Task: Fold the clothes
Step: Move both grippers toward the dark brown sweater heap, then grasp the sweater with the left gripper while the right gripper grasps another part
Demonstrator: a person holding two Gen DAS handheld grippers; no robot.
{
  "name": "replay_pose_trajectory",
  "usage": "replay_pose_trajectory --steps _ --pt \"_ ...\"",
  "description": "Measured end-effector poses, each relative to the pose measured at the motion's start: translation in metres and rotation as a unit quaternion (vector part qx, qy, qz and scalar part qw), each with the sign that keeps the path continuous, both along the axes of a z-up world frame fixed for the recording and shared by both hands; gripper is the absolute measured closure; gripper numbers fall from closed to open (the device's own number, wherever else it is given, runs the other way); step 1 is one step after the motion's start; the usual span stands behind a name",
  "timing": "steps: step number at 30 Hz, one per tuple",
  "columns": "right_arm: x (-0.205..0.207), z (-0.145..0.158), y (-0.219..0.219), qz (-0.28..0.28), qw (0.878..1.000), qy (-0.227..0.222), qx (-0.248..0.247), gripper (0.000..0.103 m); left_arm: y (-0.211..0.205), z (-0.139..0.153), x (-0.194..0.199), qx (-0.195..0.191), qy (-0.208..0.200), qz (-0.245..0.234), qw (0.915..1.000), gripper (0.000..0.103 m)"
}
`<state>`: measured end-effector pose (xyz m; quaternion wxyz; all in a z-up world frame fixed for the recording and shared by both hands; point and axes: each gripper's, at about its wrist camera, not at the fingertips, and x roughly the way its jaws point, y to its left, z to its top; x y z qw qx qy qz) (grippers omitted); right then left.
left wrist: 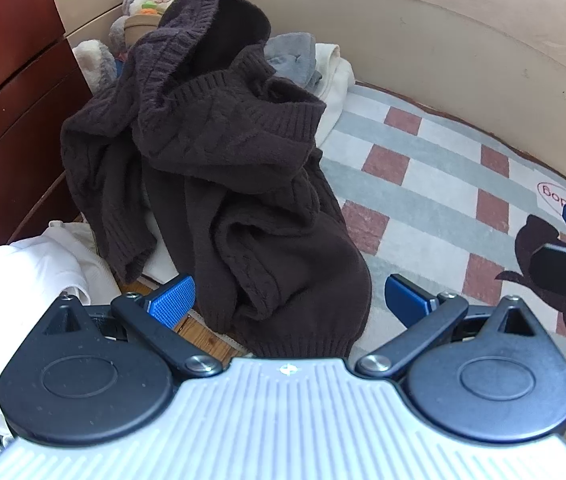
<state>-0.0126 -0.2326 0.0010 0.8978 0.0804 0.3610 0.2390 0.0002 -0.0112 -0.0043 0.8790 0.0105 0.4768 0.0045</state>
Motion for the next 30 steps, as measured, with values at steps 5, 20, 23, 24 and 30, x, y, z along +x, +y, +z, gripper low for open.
replay_pose_trajectory --steps 5,20,23,24,30 --pt "0.001 -0.003 -0.002 -0.004 1.000 0.005 -0.001 0.001 0.004 -0.001 0.000 -0.006 0.002 0.001 1.0000 0.000" --pt "0.001 -0.004 -0.006 -0.008 1.000 0.007 -0.002 0.001 0.006 -0.001 0.000 0.000 0.002 -0.001 1.0000 0.000" --pt "0.001 -0.006 -0.008 -0.008 1.000 0.008 -0.001 0.001 0.009 -0.003 0.002 -0.010 0.001 -0.012 0.9999 0.000" --pt "0.001 -0.007 -0.008 -0.008 1.000 0.009 0.000 0.001 0.011 -0.005 0.004 -0.013 -0.001 -0.010 0.9999 0.000" --pt "0.017 -0.033 -0.027 -0.030 0.998 0.023 0.044 0.001 0.050 -0.018 0.015 -0.010 -0.060 0.077 0.9952 0.002"
